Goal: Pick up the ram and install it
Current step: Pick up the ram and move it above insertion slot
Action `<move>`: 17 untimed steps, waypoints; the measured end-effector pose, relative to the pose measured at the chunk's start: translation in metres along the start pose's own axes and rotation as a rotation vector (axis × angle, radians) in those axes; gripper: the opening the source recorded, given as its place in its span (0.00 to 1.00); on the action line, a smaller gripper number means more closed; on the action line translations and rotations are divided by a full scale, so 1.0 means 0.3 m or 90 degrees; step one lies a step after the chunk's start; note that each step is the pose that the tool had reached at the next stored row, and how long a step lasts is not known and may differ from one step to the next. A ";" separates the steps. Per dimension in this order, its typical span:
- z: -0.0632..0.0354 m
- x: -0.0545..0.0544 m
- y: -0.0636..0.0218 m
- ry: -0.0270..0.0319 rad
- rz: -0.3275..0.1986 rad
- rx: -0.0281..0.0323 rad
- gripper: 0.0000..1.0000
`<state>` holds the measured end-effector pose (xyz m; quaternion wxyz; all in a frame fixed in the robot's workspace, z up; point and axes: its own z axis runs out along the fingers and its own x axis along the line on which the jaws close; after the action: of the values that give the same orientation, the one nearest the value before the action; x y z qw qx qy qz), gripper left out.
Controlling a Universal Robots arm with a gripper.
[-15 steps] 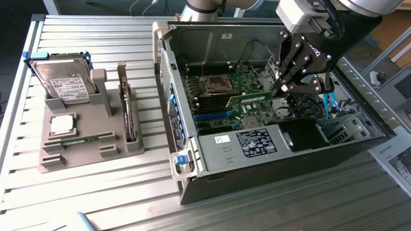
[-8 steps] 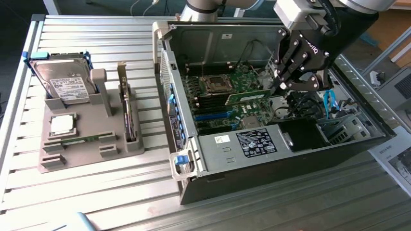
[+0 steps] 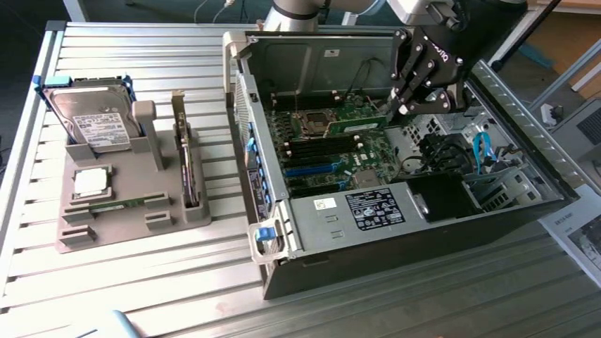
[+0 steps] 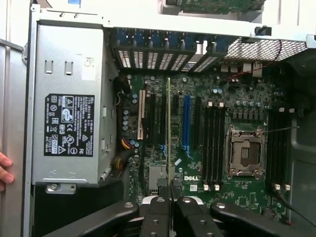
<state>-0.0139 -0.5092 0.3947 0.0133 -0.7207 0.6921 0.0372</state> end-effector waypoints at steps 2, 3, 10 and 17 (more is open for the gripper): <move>0.007 -0.029 -0.004 0.0010 0.000 0.0000 0.12; 0.012 -0.048 -0.006 0.0018 0.000 -0.0001 0.12; 0.032 -0.118 -0.014 0.0096 0.002 -0.0003 0.12; 0.035 -0.123 -0.014 0.0116 0.011 0.0002 0.12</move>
<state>-0.0115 -0.4716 0.3869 0.0068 -0.7153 0.6981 0.0307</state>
